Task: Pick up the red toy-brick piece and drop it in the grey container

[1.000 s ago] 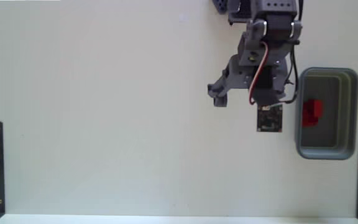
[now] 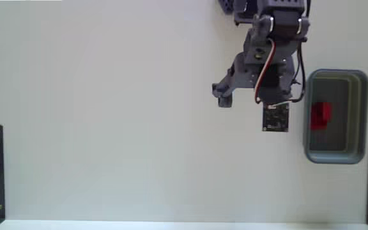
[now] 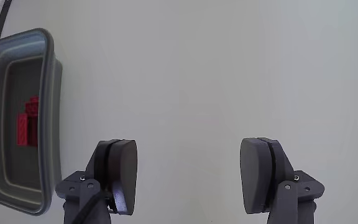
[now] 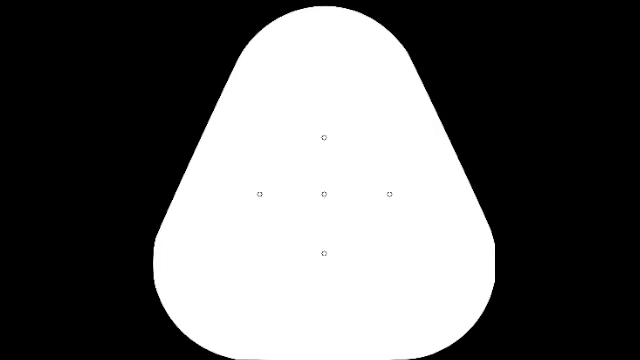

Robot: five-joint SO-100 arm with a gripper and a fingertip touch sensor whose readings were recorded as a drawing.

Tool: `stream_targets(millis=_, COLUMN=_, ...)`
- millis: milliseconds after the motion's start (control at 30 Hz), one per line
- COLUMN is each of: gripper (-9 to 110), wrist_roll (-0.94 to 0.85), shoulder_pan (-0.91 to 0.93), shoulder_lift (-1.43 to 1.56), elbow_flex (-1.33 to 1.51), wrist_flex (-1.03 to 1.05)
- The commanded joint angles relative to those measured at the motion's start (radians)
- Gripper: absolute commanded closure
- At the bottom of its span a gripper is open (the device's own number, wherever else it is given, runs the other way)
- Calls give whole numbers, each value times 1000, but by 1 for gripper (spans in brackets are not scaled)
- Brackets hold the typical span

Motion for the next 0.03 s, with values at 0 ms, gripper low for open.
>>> stream_targets(millis=0, gripper=-9, wrist_roll=5, shoulder_pan=5, shoulder_lift=35, elbow_flex=5, wrist_flex=19)
